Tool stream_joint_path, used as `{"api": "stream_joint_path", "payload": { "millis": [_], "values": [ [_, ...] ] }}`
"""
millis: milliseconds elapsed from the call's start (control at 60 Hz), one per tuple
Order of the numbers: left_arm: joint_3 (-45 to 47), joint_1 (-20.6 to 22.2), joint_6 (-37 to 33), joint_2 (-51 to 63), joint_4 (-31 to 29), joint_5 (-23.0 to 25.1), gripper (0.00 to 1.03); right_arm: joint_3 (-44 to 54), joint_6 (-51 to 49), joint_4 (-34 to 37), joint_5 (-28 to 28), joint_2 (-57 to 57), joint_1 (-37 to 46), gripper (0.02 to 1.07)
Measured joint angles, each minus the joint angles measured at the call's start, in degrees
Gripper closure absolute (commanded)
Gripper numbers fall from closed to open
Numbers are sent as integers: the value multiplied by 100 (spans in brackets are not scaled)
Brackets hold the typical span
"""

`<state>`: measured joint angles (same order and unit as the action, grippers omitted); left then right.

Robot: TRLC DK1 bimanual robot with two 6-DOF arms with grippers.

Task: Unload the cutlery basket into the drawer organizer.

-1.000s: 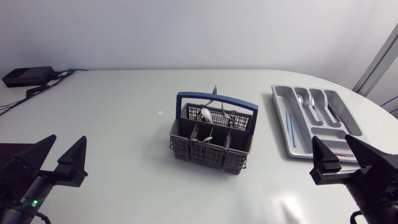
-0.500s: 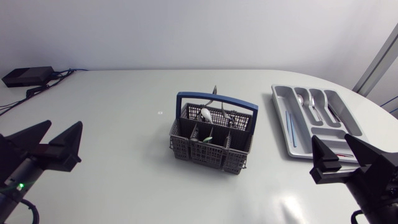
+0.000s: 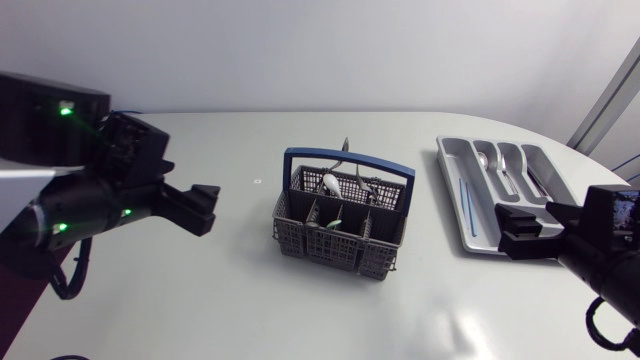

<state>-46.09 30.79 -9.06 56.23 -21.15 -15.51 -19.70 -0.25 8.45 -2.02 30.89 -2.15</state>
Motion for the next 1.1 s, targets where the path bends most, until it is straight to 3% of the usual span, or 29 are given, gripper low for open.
{"api": "stream_joint_path", "payload": {
  "millis": [150,233,483,517,783,850,983,1100],
  "values": [
    [-713,767,-175,907,-531,-20,12,-505,-317,693,22,953,0,7],
    [-1119,1163,-199,1364,-695,-24,12,-693,-691,1113,400,1399,2,7],
    [-1799,1934,-354,2468,-581,-26,12,-866,-1056,1650,975,2004,11,7],
    [-1856,2017,-411,2592,-525,-74,16,-896,-1060,1700,1001,2037,11,7],
    [-2557,2367,-514,3464,-619,-542,17,-1147,-1095,1801,1086,2170,0,7],
    [-2745,2378,-518,3683,-791,-605,23,-1147,-1095,1799,1086,2243,-7,7],
    [-3051,2378,-514,4004,-1209,-627,44,-1147,-1093,1799,1086,2312,-7,7],
    [-3381,2378,-511,4218,-1543,-647,46,-1147,-1093,1797,1086,2312,-7,7]
  ]
}}
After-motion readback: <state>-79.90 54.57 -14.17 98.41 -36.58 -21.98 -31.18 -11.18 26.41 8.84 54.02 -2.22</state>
